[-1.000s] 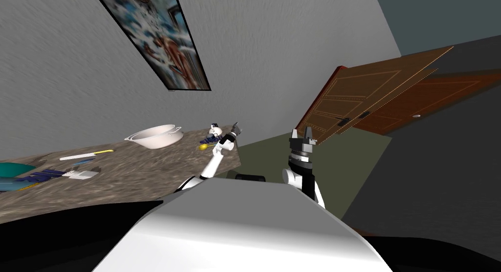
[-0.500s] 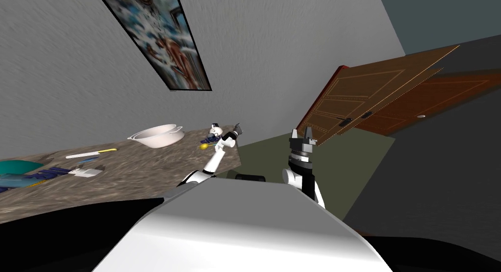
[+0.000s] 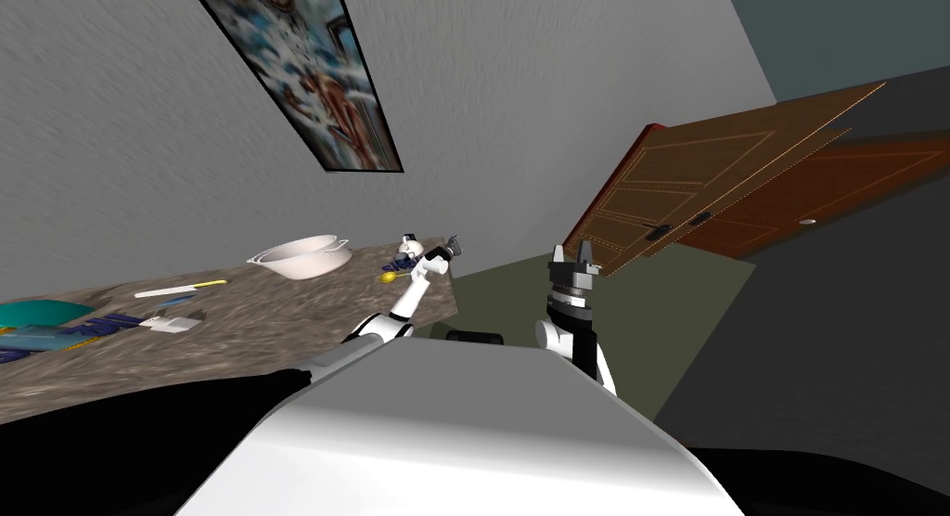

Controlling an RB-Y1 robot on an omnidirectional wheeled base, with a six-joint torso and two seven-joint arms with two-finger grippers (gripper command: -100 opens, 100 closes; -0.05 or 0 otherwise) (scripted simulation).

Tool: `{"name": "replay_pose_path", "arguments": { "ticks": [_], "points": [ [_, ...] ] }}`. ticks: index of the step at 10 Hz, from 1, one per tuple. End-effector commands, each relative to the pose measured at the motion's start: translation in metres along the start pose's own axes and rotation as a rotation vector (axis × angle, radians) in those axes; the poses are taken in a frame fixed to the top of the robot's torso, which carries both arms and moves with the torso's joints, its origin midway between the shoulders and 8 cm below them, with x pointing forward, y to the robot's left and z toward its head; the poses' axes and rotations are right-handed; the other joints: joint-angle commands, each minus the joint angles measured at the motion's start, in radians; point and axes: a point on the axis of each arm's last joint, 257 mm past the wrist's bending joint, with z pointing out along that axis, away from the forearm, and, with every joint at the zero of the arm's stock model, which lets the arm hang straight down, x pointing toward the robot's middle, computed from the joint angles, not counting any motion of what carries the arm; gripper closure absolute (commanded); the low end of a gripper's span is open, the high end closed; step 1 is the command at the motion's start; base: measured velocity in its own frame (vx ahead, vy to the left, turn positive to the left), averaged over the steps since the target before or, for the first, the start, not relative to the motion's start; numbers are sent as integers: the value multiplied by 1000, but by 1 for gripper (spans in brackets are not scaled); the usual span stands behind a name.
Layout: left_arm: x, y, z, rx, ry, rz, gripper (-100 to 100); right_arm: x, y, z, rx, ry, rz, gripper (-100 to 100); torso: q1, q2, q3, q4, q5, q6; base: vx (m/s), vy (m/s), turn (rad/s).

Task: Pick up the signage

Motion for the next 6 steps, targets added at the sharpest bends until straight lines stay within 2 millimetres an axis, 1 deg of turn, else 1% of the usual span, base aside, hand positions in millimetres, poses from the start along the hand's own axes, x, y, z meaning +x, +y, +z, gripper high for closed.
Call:
{"name": "replay_pose_path", "arguments": {
  "ticks": [1, 2, 3, 4, 5, 6],
  "points": [
    [-2, 5, 10, -53, -14, -8, -100, 0, 0, 0, 0, 0, 0, 0, 0, 0, 0, 0, 0, 0, 4, 16, 53],
    [-7, 14, 11, -87, -30, -9, -100, 0, 0, 0, 0, 0, 0, 0, 1, 0, 0, 0, 0, 0, 5, 18, 28],
    [-8, 16, 11, -94, -33, -9, -100, 0, 0, 0, 0, 0, 0, 0, 1, 0, 0, 0, 0, 0, 1, 10, -3],
    [-8, 18, 18, -134, -44, -14, -100, 0, 0, 0, 0, 0, 0, 0, 0, 0, 0, 0, 0, 0, -1, 22, 61],
    [-14, 27, 20, -168, -63, -14, -100, 0, 0, 0, 0, 0, 0, 0, 1, 0, 0, 0, 0, 0, 4, 24, 32],
    [-12, 24, 25, -193, -67, -17, -100, 0, 0, 0, 0, 0, 0, 0, 1, 0, 0, 0, 0, 0, 12, 39, 54]
  ]
}}
